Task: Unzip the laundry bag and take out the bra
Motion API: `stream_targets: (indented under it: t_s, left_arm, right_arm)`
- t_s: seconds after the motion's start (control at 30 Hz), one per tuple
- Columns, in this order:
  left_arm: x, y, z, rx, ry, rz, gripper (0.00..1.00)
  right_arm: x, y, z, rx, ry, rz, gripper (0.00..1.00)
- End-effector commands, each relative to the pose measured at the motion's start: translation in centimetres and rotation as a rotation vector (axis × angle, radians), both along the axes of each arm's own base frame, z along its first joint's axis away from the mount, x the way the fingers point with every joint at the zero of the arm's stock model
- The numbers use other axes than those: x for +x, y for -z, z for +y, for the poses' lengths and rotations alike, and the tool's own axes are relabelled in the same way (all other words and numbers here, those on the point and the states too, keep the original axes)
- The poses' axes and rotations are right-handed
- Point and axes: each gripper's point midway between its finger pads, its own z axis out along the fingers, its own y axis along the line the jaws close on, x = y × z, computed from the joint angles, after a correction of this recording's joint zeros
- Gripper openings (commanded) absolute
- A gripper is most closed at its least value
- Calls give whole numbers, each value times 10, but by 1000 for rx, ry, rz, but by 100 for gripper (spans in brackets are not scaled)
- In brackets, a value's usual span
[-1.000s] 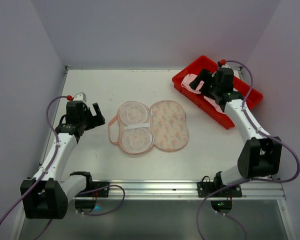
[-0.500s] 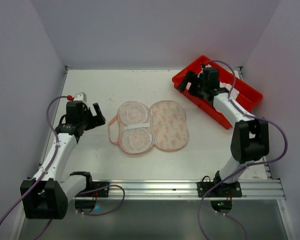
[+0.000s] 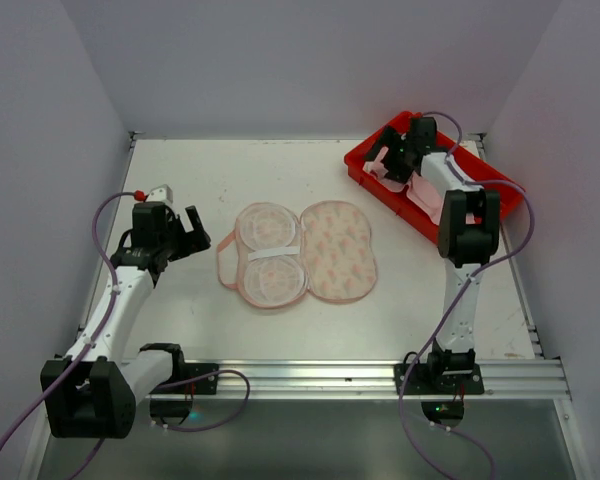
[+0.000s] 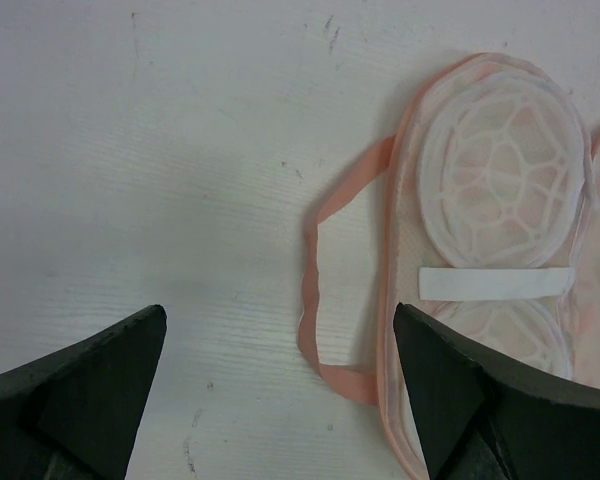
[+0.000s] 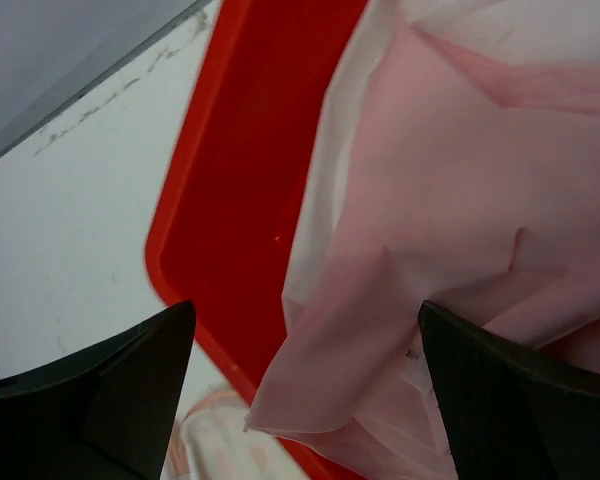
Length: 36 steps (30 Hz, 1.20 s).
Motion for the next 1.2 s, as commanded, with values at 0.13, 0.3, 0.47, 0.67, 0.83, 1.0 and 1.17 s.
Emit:
stream_targets:
  t_s: [0.13,0.3,0.47,0.67,0.83,1.0,1.17]
  left_arm:
    - [7,-1,5,30,6,-19,99]
    - [6,-2,6,33,3,-22,99]
    - [7,-4,5,28,8,-31,99]
    - [7,-9,3,20,15,-47,99]
    - [6,-13,2,16,20,-64,99]
    - [6,-15,1,12,24,-72,99]
    - [6,-17,1,12,24,-79,99]
  right_arm:
    - [17,0,-62,20,174,89,98]
    - [20,-65,-50,41,49,-125,99]
    - [-23,-115,-27,-42,-32,-271,99]
    - [-97,-126,5,-233,-47,-297,95]
    - [-153,-74,13,-311,-33,-122,84]
    - [-198,-12,7,-354,-24,46,76]
    - [-217,20,5,-361,-26,122,64]
